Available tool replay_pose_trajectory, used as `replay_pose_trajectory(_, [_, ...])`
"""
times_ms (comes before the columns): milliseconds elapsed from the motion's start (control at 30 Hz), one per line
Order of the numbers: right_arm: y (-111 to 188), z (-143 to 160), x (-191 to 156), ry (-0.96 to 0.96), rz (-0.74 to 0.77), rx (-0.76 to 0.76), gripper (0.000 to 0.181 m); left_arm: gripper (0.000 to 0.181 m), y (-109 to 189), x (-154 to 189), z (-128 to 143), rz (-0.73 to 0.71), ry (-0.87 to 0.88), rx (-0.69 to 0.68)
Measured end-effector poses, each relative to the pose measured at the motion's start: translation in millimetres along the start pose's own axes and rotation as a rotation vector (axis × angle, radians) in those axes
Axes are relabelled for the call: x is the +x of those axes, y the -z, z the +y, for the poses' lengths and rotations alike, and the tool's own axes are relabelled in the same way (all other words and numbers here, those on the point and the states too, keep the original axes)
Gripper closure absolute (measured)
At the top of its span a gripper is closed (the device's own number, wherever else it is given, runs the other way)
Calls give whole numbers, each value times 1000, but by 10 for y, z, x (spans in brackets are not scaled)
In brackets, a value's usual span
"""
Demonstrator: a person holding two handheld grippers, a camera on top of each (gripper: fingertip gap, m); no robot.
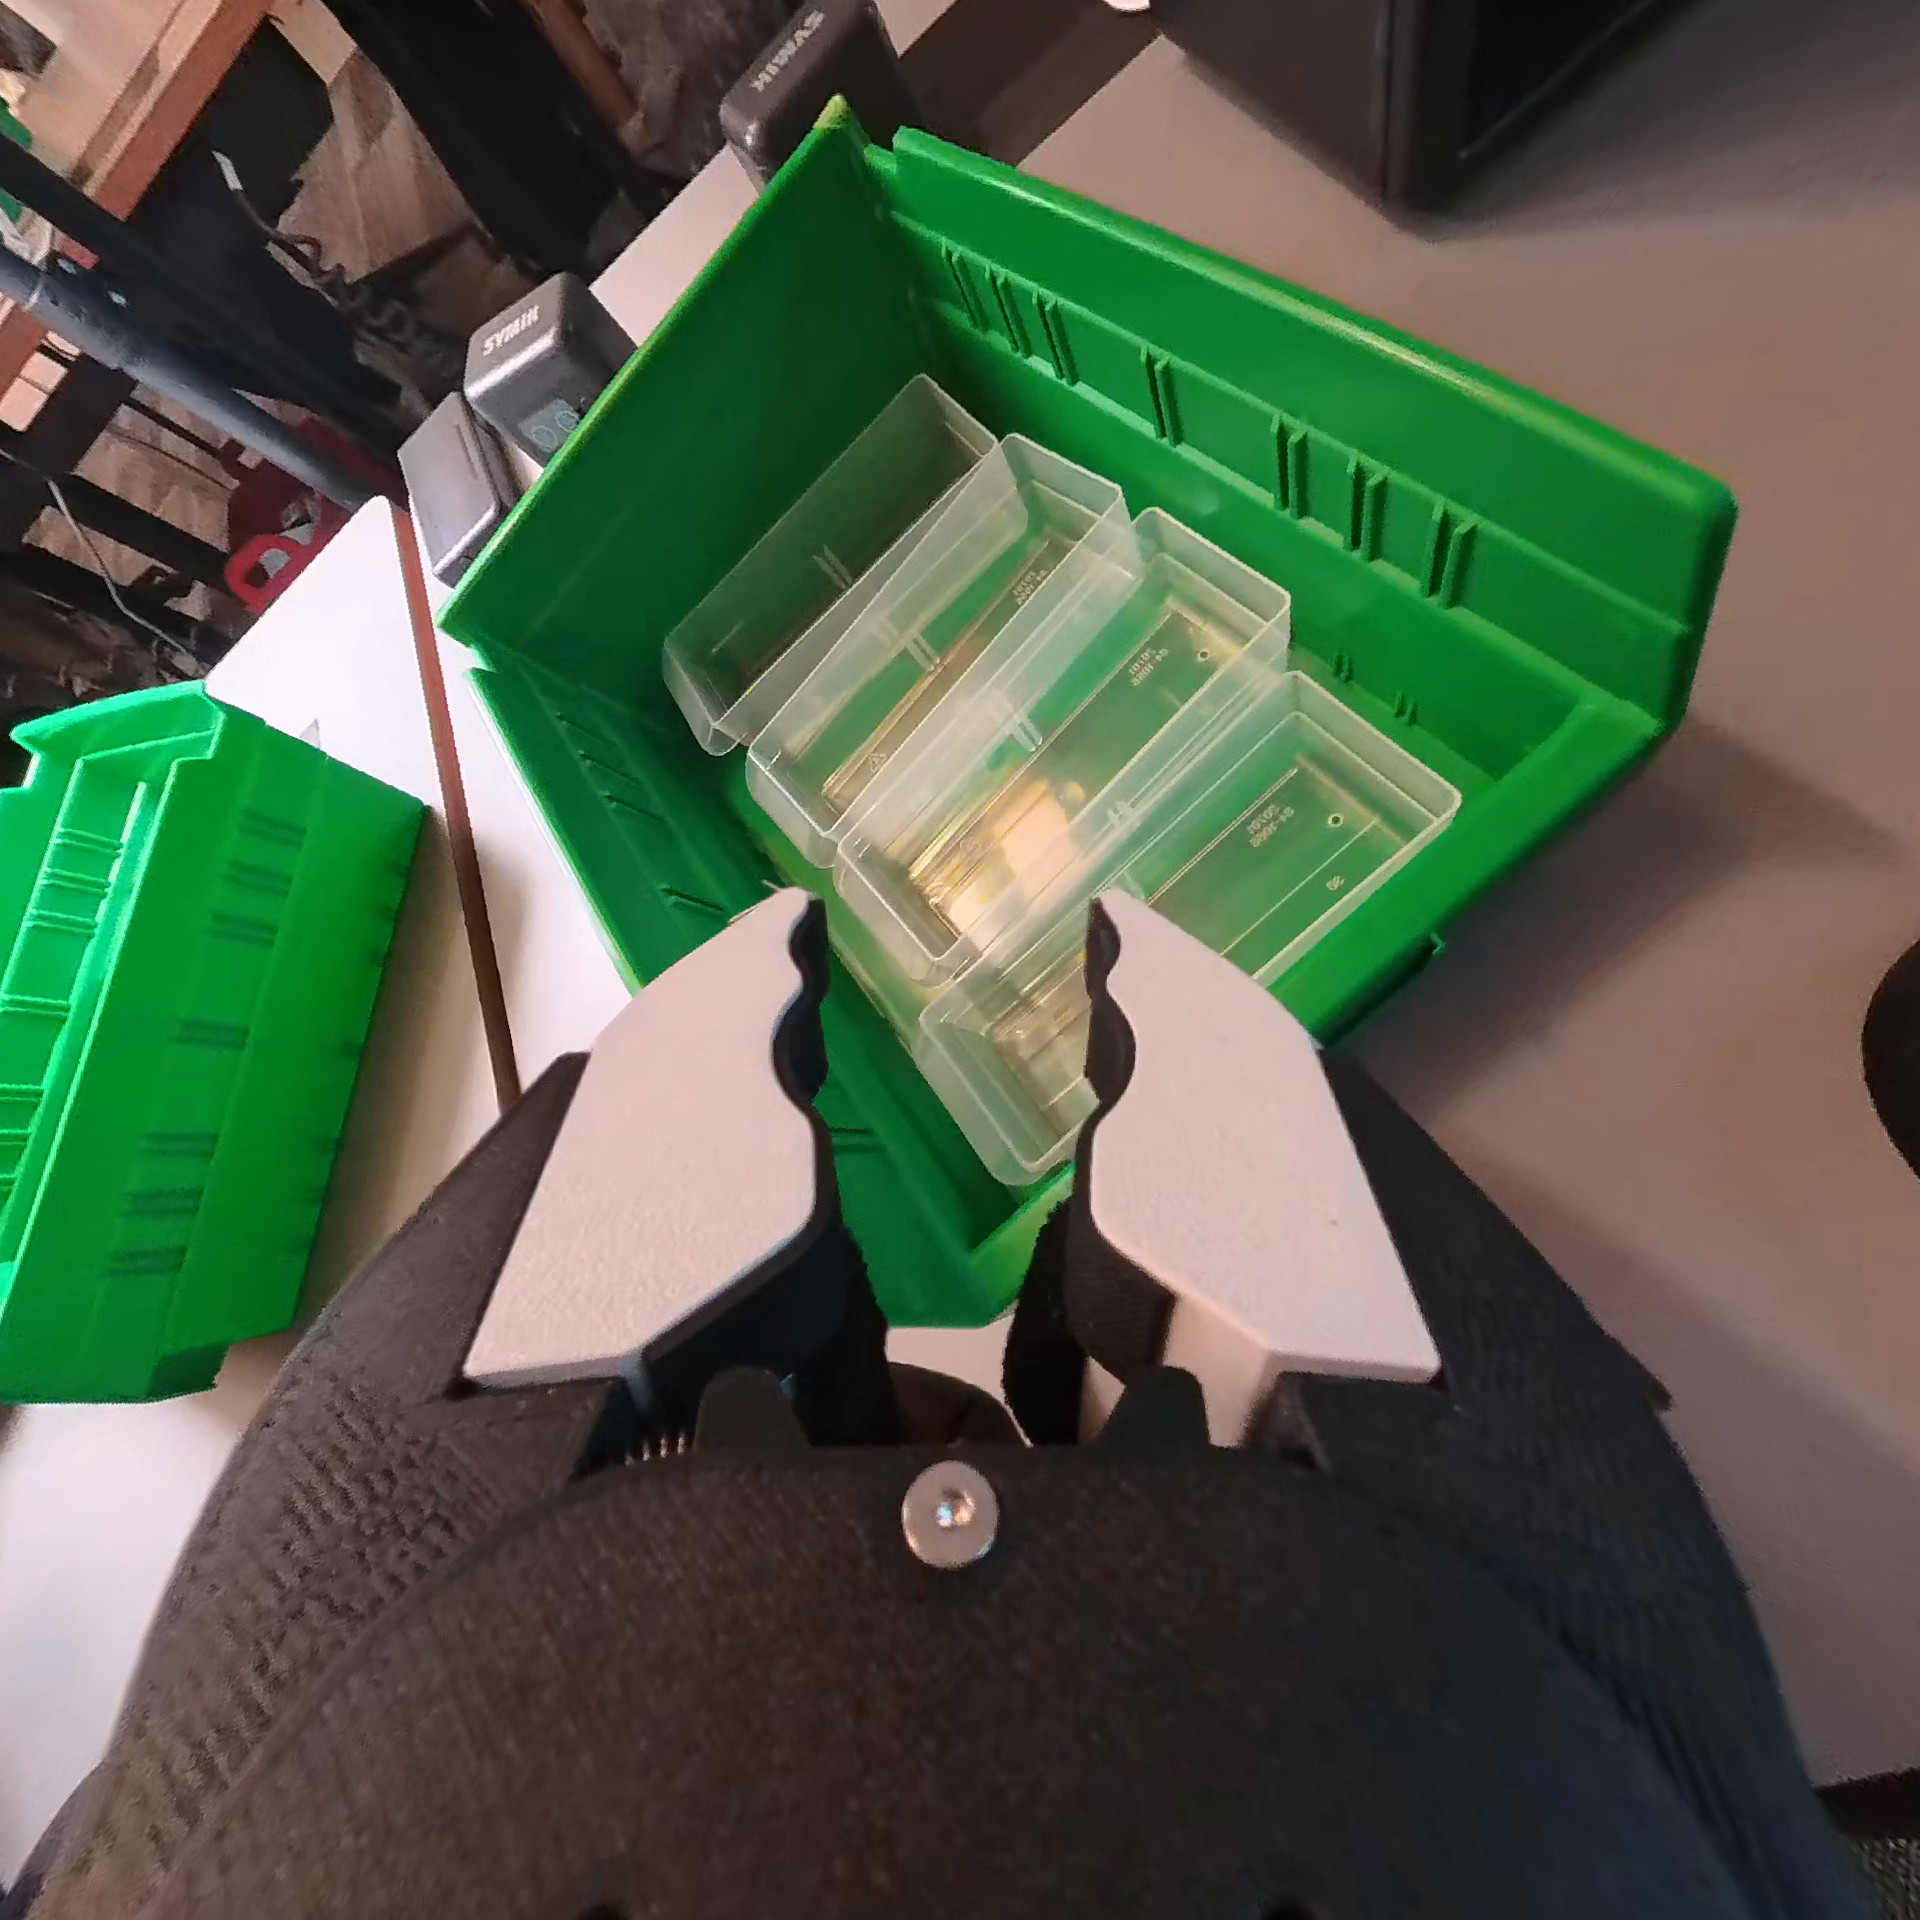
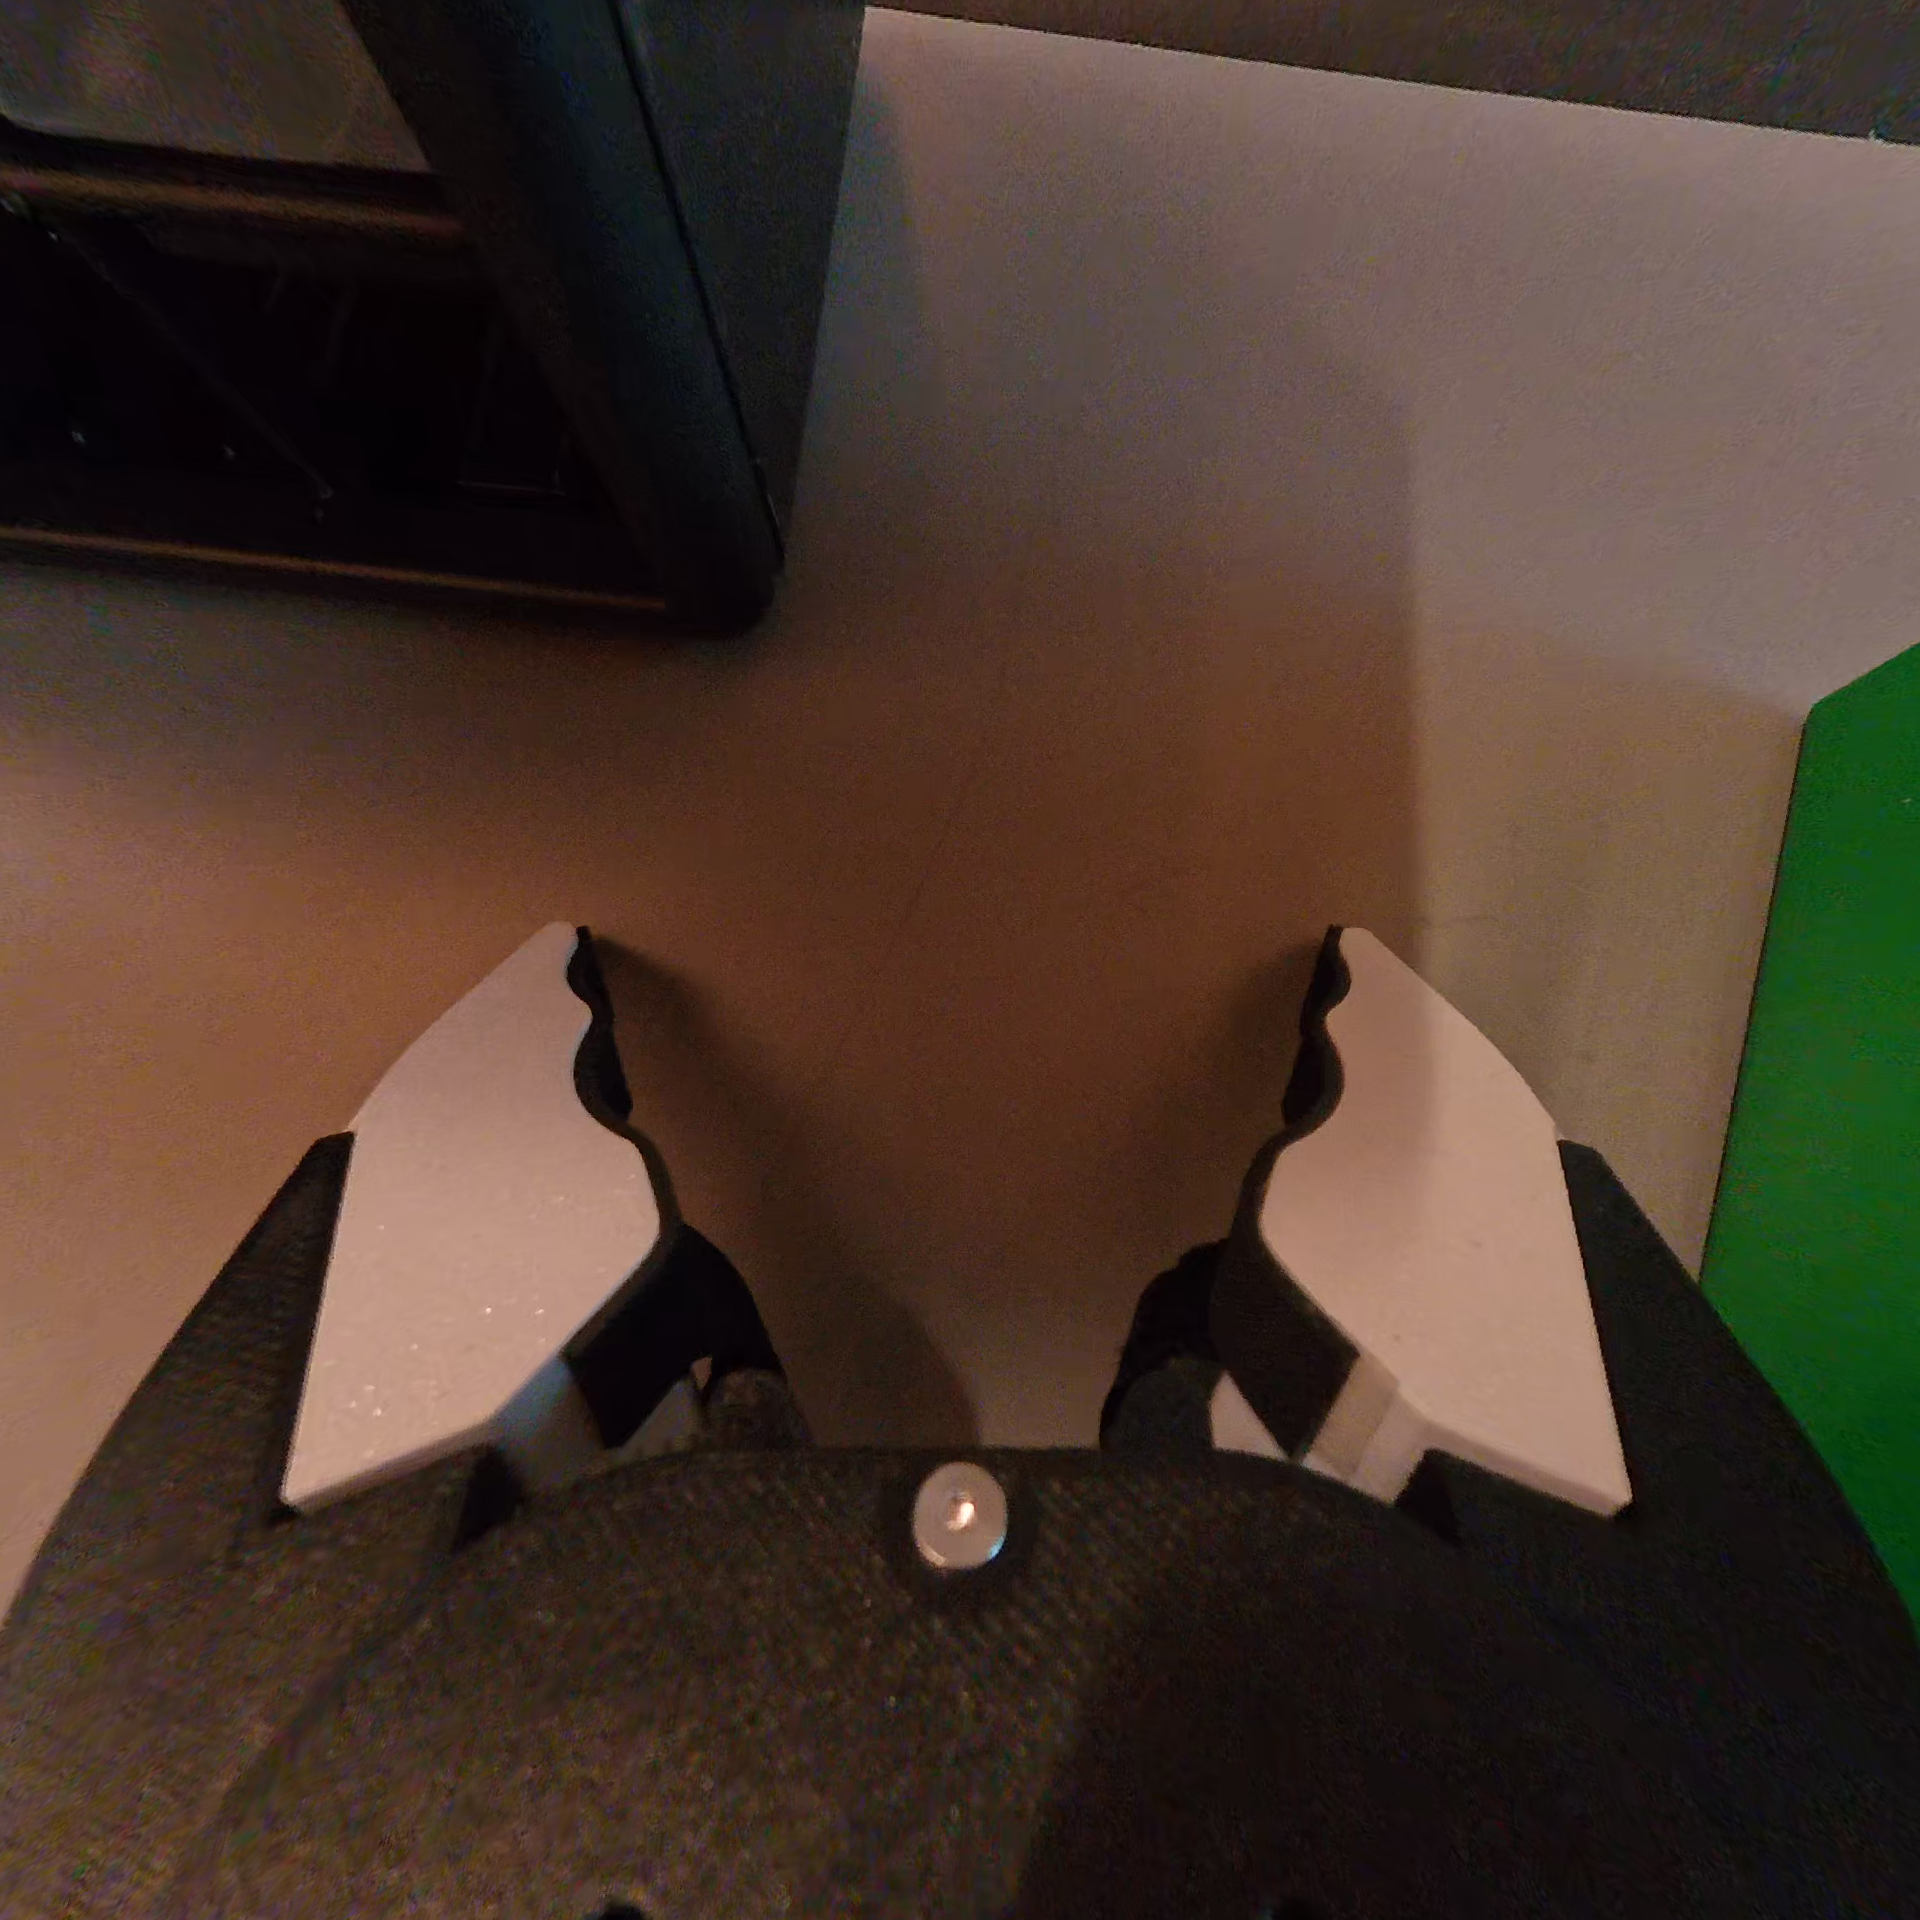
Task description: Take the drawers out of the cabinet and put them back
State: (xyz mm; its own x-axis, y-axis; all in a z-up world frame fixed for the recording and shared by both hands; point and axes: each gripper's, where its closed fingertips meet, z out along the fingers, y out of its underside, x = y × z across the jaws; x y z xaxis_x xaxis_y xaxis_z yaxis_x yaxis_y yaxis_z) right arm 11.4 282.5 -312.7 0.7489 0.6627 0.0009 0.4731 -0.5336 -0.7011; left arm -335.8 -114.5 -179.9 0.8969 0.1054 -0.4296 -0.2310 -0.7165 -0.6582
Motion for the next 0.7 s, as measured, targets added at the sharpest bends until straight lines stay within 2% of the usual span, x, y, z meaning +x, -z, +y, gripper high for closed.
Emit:
replay_pose_trajectory(167, [-8,-6,-7,4,-7,-1,55,134,-28,44,3,7,-3,-1])
replay_pose_trajectory(300, [-79,-50,-27,45,-44,-18,45,135,-40,44,-1,13,-8,-2])
replay_pose_trajectory(400, [-90,-81,23,19,-13,-27,54,135,-68,84,12,30,-21,-18])
replay_pose_trajectory(500, [-96,-124,-46,70,-65,11,67,135,-138,191,58,65,-55,-51])
replay_pose_trajectory(700, [-108,-134,-71,92,-90,16,67,136,-285,360,134,131,-120,-122])
